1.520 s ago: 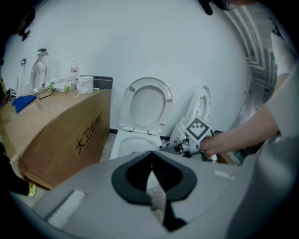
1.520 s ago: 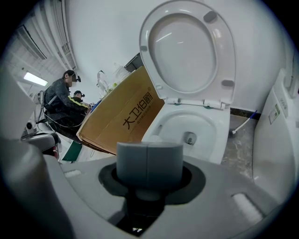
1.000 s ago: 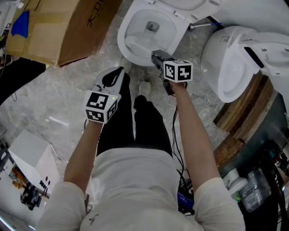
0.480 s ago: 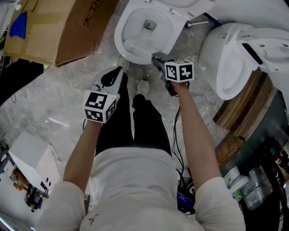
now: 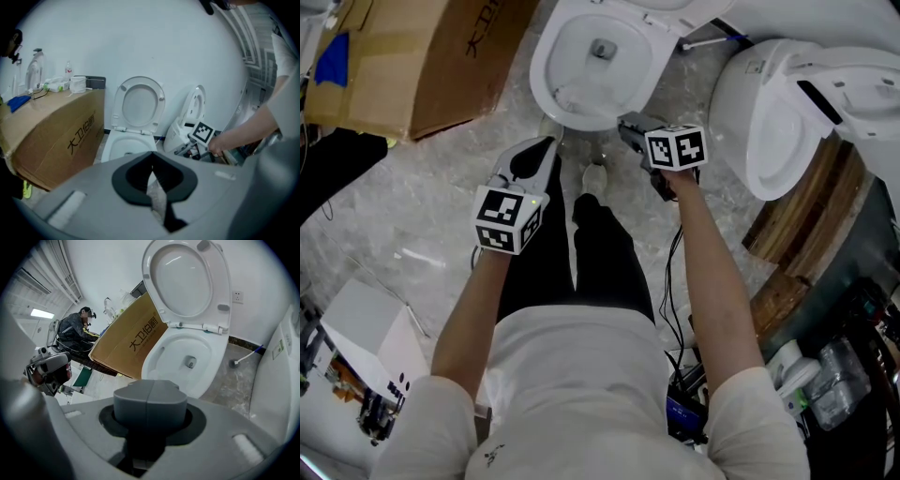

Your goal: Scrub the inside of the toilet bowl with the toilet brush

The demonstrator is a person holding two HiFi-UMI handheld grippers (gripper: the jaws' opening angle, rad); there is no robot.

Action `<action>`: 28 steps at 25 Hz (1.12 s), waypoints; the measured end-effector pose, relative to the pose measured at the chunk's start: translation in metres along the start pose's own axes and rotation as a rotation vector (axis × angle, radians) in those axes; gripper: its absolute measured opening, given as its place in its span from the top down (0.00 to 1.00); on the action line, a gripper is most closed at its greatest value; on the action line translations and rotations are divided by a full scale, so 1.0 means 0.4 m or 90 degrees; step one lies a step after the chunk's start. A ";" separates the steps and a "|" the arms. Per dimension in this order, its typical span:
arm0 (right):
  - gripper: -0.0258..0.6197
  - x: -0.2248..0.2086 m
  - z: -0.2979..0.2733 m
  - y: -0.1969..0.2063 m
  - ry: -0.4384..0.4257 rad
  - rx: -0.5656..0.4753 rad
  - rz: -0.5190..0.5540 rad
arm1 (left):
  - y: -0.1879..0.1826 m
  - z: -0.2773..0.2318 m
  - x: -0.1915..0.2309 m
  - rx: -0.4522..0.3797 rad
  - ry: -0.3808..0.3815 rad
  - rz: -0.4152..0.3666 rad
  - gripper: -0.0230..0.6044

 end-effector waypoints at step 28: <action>0.73 -0.103 0.091 0.079 0.053 0.060 -0.021 | -0.014 -0.026 0.026 0.021 0.043 -0.010 0.98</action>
Point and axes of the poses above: the fingertips, and each gripper's own axes: z backward along the fingers, x to its left, y out of its underside, the point moved 1 cm from there along z, backward along the fingers, and after that the axes turned 4 degrees about y, right-handed, at the moved point
